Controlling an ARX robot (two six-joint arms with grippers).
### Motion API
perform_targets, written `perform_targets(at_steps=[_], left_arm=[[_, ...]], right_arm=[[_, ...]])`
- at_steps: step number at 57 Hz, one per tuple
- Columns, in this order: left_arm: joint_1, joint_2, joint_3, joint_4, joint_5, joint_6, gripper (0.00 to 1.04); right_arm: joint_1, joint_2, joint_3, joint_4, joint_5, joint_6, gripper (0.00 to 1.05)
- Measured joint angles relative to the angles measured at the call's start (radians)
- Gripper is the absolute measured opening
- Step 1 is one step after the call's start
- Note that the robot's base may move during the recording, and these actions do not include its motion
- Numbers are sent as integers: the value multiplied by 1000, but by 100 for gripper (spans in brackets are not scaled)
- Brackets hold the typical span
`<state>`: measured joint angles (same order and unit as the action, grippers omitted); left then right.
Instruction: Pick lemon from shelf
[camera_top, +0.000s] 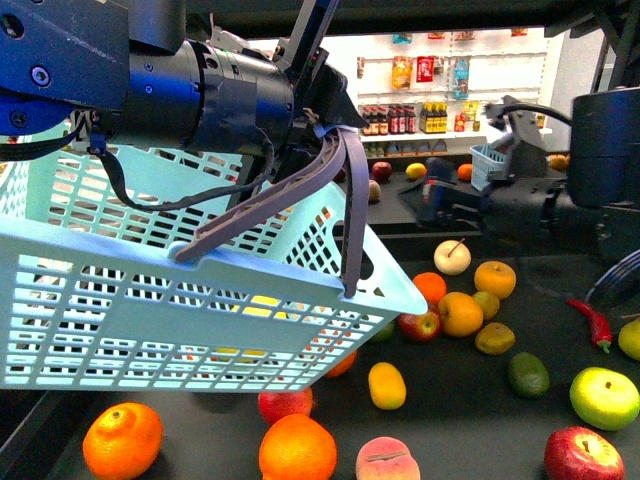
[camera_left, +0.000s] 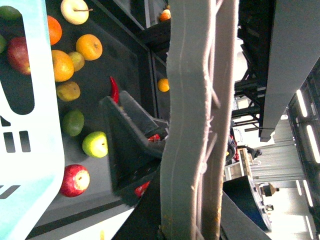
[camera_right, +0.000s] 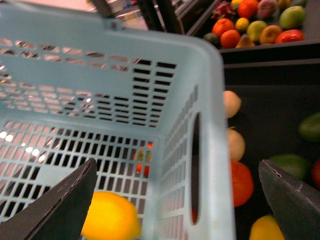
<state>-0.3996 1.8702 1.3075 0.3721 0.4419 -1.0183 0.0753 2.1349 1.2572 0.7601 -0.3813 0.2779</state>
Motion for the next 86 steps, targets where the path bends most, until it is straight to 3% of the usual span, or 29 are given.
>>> perform_targets(at_steps=[13,21,36,58,86], left_arm=[[0,0,0,0,7,0,10],[0,0,0,0,7,-1,10],[0,0,0,0,2,0,10],[-1,0,0,0,3,0,10],[-1,0,0,0,3,0,10]], right_arm=[[-172,92,31,-85,47,-137,97],[-196,219,38,-122,56,-226,97],[-105,474,174,-215,122,-286,97],[43,733,606,-407,233,-183,97],[124,901,936,-588,312,-172,97]])
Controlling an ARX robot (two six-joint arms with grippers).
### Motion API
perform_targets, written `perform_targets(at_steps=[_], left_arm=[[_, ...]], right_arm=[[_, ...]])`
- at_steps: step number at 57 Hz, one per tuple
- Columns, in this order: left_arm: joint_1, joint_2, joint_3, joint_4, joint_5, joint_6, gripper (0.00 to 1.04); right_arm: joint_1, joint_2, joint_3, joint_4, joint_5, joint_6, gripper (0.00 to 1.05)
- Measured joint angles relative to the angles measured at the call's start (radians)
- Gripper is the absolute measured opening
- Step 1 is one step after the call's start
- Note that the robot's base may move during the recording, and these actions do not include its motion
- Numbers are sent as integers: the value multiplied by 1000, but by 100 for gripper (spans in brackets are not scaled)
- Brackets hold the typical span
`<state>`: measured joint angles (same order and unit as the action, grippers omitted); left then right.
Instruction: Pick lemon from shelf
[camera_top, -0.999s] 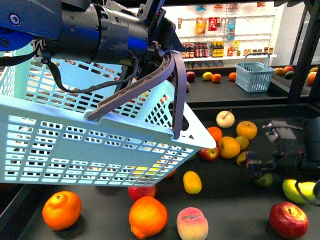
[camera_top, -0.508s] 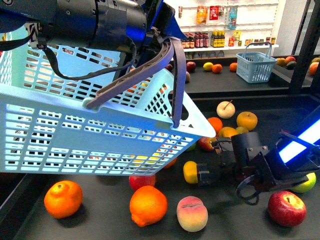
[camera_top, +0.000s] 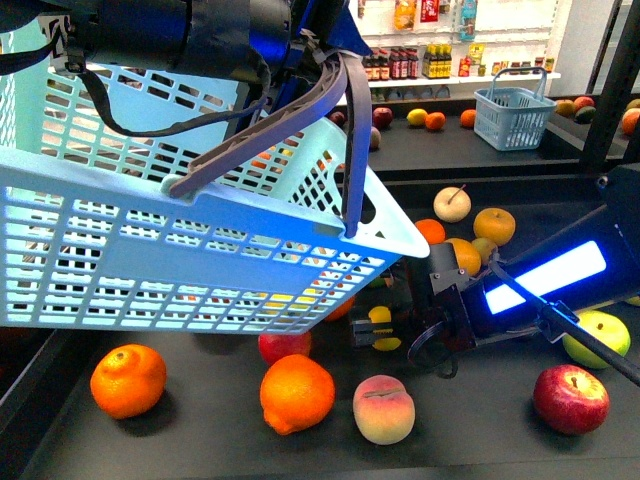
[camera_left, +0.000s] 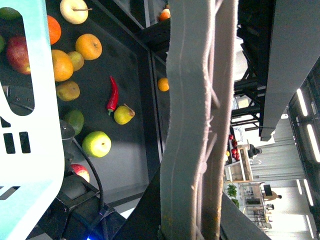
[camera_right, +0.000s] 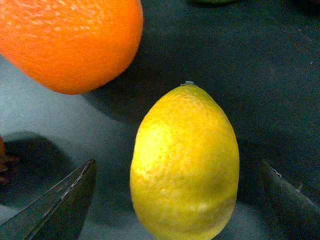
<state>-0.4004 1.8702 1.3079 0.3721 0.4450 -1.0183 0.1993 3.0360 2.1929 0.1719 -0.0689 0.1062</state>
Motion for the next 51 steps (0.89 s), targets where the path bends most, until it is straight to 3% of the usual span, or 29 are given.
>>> perform_targets(at_steps=[15,31,42,51], left_arm=[[0,0,0,0,0,0,10],[0,0,0,0,0,0,10],[0,0,0,0,0,0,10],[0,0,0,0,0,0,10]], right_arm=[[0,98,180,-90,32,-24,97],[6,127,238,-114,28,-31,57],[2,82,144,-60,40,-42,54],[-23,-45,-70,51,32,-61,54]])
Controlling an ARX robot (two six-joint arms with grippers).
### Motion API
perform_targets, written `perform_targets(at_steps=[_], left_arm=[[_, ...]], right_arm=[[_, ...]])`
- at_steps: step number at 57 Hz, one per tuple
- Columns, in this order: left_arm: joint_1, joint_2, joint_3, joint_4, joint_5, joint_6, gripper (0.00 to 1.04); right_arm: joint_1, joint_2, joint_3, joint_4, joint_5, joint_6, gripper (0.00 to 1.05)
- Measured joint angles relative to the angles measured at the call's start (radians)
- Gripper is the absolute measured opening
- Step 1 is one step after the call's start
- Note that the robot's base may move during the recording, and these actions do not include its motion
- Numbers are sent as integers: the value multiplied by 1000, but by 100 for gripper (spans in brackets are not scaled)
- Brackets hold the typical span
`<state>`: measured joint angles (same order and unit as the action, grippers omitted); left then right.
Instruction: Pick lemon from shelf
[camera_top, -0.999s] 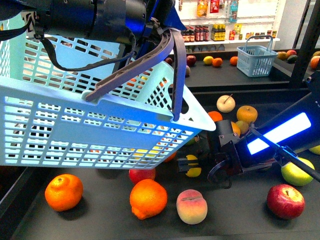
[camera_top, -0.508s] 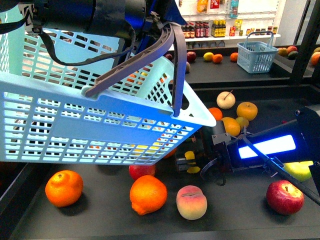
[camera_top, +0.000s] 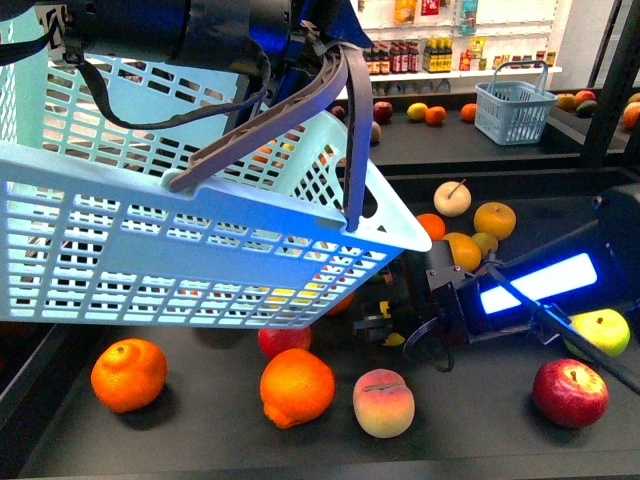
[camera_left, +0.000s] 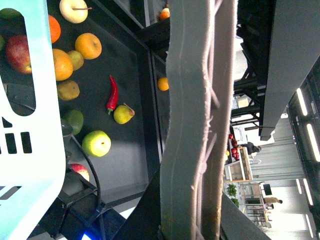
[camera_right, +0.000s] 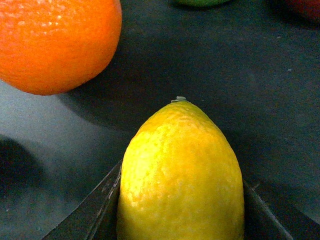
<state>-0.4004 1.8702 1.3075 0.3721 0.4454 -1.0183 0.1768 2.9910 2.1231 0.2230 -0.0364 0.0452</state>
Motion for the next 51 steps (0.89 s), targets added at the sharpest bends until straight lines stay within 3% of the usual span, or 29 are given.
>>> perform_targets(at_steps=[11,21,33,41,51], left_arm=[[0,0,0,0,0,0,10],[0,0,0,0,0,0,10],[0,0,0,0,0,0,10],[0,0,0,0,0,0,10],[0,0,0,0,-1,0,10]], right_arm=[[-70,-206,-267,134,-21,-28,54],[-191,-389,-494,215,-38,-70,54],[-307,-560,-653,263,-89,-30,54],[-301,-745,-700,263,-159,73,54],[-200,-904,-710,257,-235,209,54]])
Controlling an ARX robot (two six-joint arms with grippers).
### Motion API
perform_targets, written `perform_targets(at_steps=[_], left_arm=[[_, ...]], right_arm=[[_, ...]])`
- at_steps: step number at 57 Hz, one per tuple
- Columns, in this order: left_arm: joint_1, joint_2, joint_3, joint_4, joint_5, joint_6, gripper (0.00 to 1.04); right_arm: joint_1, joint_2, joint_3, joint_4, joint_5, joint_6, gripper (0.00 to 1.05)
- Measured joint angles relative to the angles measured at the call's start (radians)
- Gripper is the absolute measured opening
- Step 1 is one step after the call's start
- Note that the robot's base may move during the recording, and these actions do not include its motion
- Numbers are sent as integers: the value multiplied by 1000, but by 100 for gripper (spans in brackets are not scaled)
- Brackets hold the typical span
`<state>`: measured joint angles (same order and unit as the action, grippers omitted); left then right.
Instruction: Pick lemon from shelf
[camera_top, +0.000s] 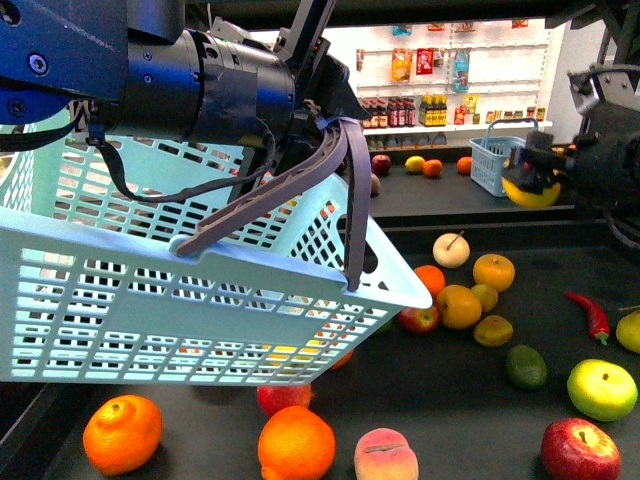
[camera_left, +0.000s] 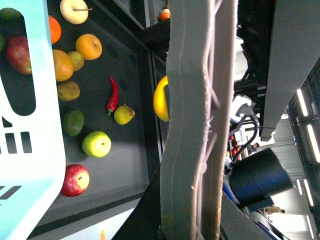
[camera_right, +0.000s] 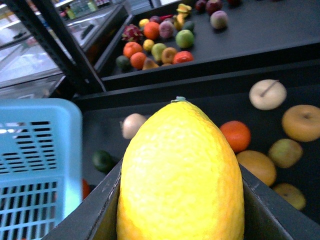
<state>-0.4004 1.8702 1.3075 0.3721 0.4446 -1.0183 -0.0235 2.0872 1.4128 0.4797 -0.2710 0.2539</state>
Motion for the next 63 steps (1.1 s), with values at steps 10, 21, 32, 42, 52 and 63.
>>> perform_targets(at_steps=[10,21,32,42,52,63], left_arm=[[0,0,0,0,0,0,10],[0,0,0,0,2,0,10],[0,0,0,0,0,0,10],[0,0,0,0,0,0,10],[0,0,0,0,1,0,10],[0,0,0,0,1,0,10]], right_arm=[[85,1,-34,-6,-18,87,54],[153,3,-46,8,-32,156,54],[211,6,-59,20,-40,200,54],[246,21,-74,33,-50,224,54],[277,29,-87,34,-50,224,54],[295,29,-93,40,-42,217,76]])
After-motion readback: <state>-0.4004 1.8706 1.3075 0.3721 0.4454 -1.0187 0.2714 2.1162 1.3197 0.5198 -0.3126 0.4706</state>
